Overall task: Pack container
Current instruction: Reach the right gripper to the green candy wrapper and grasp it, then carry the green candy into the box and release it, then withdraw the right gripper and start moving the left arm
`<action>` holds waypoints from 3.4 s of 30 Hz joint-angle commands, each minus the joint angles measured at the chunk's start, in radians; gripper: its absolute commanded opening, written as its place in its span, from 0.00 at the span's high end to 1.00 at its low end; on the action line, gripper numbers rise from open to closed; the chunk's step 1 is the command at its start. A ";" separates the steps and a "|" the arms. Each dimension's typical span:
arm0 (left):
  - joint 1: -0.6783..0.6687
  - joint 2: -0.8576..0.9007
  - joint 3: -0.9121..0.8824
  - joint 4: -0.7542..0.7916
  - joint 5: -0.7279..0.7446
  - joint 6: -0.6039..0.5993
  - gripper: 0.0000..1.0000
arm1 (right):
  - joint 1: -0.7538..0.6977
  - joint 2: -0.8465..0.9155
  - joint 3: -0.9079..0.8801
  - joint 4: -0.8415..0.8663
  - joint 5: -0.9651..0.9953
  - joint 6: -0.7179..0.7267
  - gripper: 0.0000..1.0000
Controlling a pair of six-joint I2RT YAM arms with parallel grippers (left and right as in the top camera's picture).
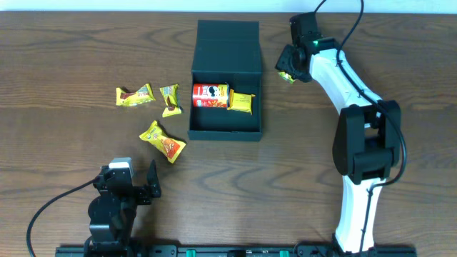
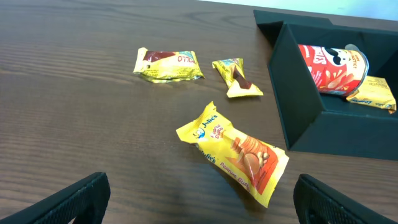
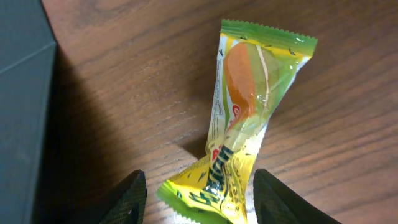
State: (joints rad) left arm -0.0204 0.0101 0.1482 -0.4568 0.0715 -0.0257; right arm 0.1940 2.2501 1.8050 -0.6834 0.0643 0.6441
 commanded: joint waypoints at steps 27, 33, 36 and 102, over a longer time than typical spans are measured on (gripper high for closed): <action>0.005 -0.006 -0.017 -0.002 -0.001 -0.003 0.04 | 0.084 -0.138 0.437 -0.531 0.001 -0.205 0.99; 0.005 -0.006 -0.017 -0.002 -0.001 -0.003 0.05 | 0.255 -0.278 0.440 -0.698 -0.001 -0.224 0.99; 0.005 -0.006 -0.017 -0.002 -0.001 -0.003 0.04 | 0.332 -0.281 0.427 -0.742 0.009 -0.212 0.98; 0.005 -0.006 -0.017 -0.002 -0.001 -0.003 0.05 | 0.436 -0.391 -0.202 -0.272 0.138 -0.026 0.99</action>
State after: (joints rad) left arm -0.0204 0.0101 0.1482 -0.4568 0.0715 -0.0257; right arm 0.6292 1.9575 1.5402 -0.9504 0.1806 0.6376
